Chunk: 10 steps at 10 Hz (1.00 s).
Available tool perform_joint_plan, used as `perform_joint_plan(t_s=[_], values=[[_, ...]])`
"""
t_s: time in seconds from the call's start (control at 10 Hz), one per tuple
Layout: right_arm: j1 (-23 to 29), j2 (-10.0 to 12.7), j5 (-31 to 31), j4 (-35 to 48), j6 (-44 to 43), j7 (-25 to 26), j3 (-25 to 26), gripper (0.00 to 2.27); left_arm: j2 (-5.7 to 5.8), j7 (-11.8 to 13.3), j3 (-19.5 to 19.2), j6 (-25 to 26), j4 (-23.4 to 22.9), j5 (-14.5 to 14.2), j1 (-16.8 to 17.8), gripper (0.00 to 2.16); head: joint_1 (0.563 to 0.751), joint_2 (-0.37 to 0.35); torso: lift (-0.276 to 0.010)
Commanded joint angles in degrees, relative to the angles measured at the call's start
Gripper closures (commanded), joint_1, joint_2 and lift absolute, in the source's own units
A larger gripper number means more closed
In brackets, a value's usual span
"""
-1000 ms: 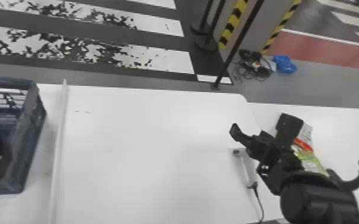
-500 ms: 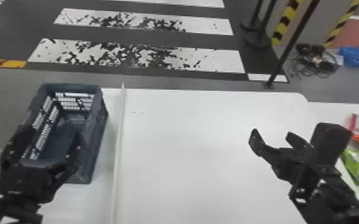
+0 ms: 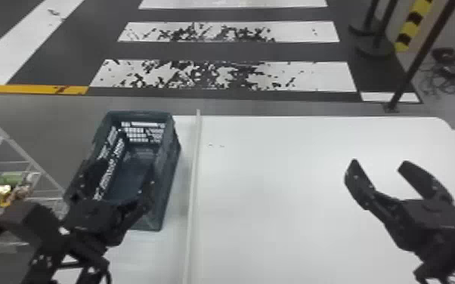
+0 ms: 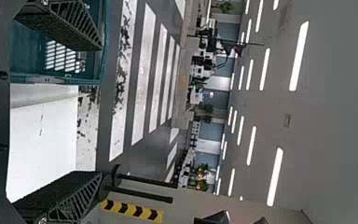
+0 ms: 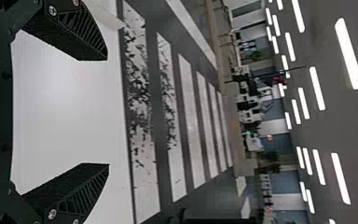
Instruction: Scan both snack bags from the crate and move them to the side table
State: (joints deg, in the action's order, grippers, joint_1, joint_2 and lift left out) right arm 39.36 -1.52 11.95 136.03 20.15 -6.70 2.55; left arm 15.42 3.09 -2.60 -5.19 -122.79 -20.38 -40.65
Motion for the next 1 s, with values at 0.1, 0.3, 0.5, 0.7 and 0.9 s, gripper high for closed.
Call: perform_joint_plan(t_s=[0.1,0.3,0.5,0.7,0.9], values=[[2.7,1.0,0.5,-2.3,-17.6,1.6,-0.9,0.12,0.84,0.0,0.2,0.4,-1.0,-0.6,0.0,0.04,0.695,0.062,-0.029],[4.8,0.9,0.9,-4.1,-23.2,2.1,-1.0,0.12,1.10,0.2,0.9,-0.5,-1.0,0.0,0.0,0.09,0.695,0.036,-0.029],[8.0,0.8,1.0,-4.1,-26.3,3.3,-1.0,0.12,1.10,-0.3,2.5,-4.9,-1.2,1.8,-1.5,0.08,0.695,0.021,-0.029],[10.3,0.3,1.9,-3.7,-28.3,3.6,-0.9,0.12,1.02,-1.2,2.7,-8.4,-1.8,3.9,-4.4,0.08,0.695,-0.008,-0.029],[12.9,-0.8,3.2,-4.2,-30.2,3.6,-0.8,0.12,0.58,-1.5,2.5,-11.5,-1.6,3.5,-7.9,0.08,0.695,-0.012,-0.029]])
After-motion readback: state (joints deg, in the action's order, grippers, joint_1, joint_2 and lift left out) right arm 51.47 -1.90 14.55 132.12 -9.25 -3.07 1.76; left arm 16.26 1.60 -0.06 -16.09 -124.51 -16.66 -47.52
